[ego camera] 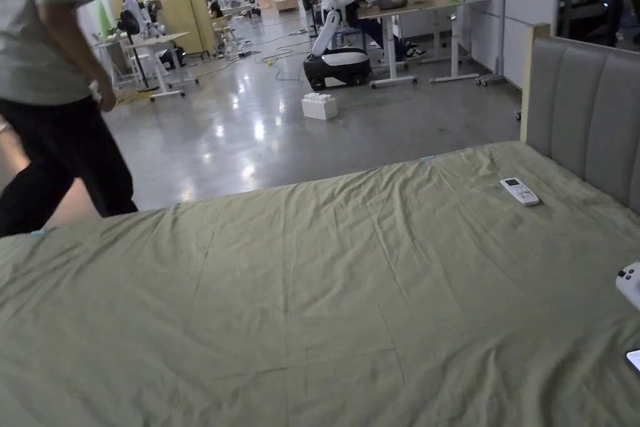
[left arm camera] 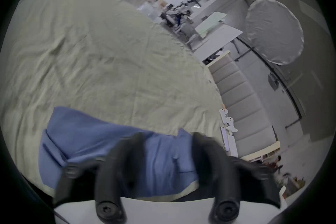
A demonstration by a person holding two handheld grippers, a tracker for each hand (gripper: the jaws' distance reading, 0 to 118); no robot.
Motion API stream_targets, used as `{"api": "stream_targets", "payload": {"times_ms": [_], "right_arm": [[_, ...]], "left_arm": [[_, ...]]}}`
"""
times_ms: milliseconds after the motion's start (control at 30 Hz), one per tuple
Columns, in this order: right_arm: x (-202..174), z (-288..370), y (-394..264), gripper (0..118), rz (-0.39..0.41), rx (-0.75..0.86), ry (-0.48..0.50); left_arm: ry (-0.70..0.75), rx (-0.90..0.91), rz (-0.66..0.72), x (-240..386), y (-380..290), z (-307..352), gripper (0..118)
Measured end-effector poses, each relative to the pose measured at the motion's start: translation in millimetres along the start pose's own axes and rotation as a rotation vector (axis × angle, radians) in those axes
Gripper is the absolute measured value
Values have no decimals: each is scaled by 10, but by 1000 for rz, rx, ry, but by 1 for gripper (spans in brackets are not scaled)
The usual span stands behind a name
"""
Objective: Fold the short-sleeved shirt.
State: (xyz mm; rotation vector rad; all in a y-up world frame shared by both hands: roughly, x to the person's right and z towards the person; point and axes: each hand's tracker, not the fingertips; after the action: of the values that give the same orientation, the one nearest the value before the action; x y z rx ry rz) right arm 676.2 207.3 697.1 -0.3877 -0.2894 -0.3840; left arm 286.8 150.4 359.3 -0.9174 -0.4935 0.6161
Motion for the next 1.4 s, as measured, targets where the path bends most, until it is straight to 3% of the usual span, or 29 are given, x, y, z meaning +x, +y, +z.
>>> {"api": "stream_targets", "payload": {"times_ms": [100,200,433,533,567,600,633,700,767,867,1000,1067,1133,1233,1300,1400], "right_arm": [[18,76,-27,0,-20,8,-5],[60,151,-30,0,-24,8,-26],[101,134,26,0,-65,23,-25],[8,83,68,0,-23,6,-11],[-33,81,81,0,2,3,2],[-67,78,94,0,21,10,17],[-87,63,100,0,23,15,26],[-110,-7,102,0,7,15,58],[-136,-103,108,0,-22,5,100],[-211,-146,123,0,14,-12,103],[-260,-123,104,0,36,-30,99],[-272,-118,94,0,38,-41,85],[-274,-86,101,0,52,-50,68],[-293,-34,132,0,69,-53,57],[-312,-49,151,0,83,-70,41],[-347,-76,183,0,99,-74,34]], "left_arm": [[3,-55,104,-178,-150,-291,3],[-4,-124,140,-245,-352,-536,2],[68,-113,-6,-119,-407,-658,0],[1,-131,-27,-67,-306,-393,2],[-210,-122,-16,-146,-264,-156,9],[-356,-113,-30,-229,-214,80,35],[-362,-96,-48,-290,-169,262,64],[-197,-3,-55,-473,-65,553,118],[-137,84,30,-834,45,747,118],[-94,75,238,-1344,135,754,118],[-196,46,379,-1588,94,503,118],[-282,11,397,-1630,45,271,110],[-344,33,412,-1531,8,183,54],[-189,-5,359,-1490,-5,25,18],[-253,3,425,-1627,-24,13,18],[-270,70,376,-1638,83,355,16]]}}
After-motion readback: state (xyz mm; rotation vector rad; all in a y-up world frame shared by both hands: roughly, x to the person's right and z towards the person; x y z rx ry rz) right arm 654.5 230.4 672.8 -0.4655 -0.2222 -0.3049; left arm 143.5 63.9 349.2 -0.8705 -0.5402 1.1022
